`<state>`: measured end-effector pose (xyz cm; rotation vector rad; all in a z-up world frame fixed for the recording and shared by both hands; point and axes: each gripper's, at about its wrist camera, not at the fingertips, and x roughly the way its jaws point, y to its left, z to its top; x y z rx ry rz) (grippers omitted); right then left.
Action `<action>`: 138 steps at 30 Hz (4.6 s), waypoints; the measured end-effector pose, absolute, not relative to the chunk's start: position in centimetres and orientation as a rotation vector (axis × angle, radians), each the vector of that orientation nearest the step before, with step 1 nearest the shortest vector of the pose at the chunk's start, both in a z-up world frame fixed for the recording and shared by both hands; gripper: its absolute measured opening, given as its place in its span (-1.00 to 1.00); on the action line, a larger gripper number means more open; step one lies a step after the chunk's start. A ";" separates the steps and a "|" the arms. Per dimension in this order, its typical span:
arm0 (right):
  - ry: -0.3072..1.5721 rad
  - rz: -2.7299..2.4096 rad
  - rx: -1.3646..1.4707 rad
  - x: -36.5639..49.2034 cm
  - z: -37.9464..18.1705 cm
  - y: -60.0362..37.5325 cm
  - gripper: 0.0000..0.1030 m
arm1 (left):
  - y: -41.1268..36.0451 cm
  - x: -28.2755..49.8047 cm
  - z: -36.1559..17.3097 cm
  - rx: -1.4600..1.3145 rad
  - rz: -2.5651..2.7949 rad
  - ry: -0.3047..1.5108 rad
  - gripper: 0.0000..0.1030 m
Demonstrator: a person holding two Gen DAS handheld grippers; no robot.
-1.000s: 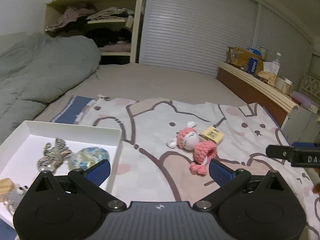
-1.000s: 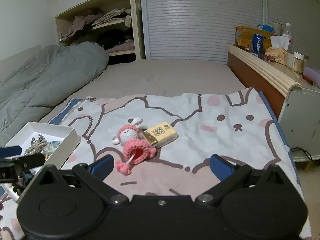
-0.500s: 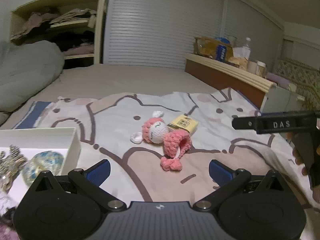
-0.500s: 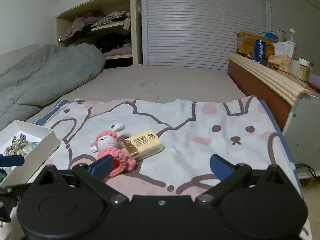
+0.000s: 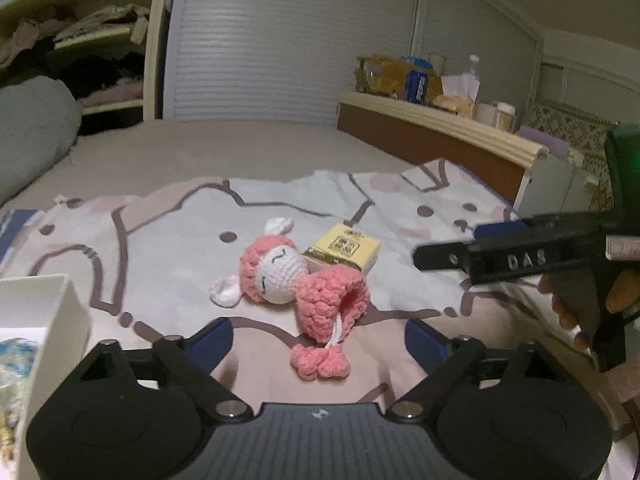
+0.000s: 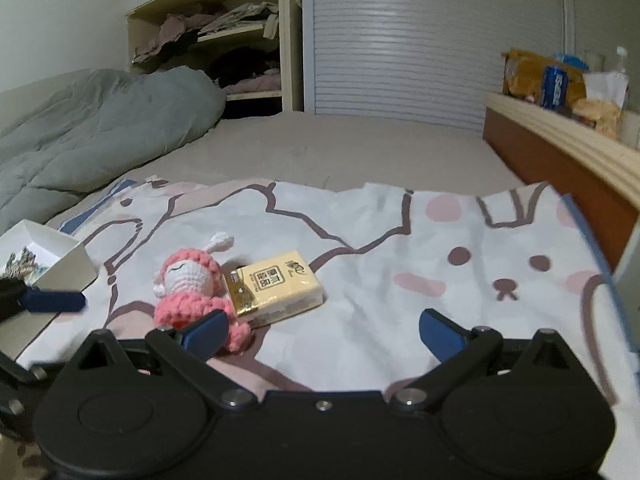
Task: Organize objects
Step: 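Grasp the pink crocheted bunny with the left tool while the right tool grasps the yellow tissue pack, then carry the pink bunny and tissue pack over the white box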
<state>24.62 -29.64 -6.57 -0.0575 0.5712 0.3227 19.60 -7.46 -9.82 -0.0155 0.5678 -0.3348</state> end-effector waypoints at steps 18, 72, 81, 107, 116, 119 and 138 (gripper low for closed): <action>0.694 0.485 -0.235 31.5 -8.4 -24.9 0.77 | -8.2 23.6 -13.0 -0.116 -0.322 0.587 -0.05; 0.753 0.377 -0.044 14.4 -0.8 -26.6 0.42 | -5.2 10.2 -3.6 -0.179 -0.355 0.669 -0.69; 0.715 0.362 -0.020 12.3 0.8 -26.1 0.41 | -3.2 9.2 -1.5 -0.222 -0.329 0.599 -0.69; 0.615 0.532 -0.042 14.1 4.6 -12.8 0.42 | 13.8 7.9 4.3 -0.253 -0.038 0.414 -0.69; 0.624 0.594 -0.046 15.5 3.9 -7.1 0.42 | 19.9 7.7 3.0 -0.222 0.114 0.412 -0.69; 0.632 0.611 -0.049 15.9 3.6 -5.3 0.42 | 20.8 7.7 1.9 -0.187 0.160 0.425 -0.69; 0.694 0.673 -0.035 21.2 1.6 7.0 0.42 | 24.6 10.3 -7.6 -0.248 0.337 0.603 -0.69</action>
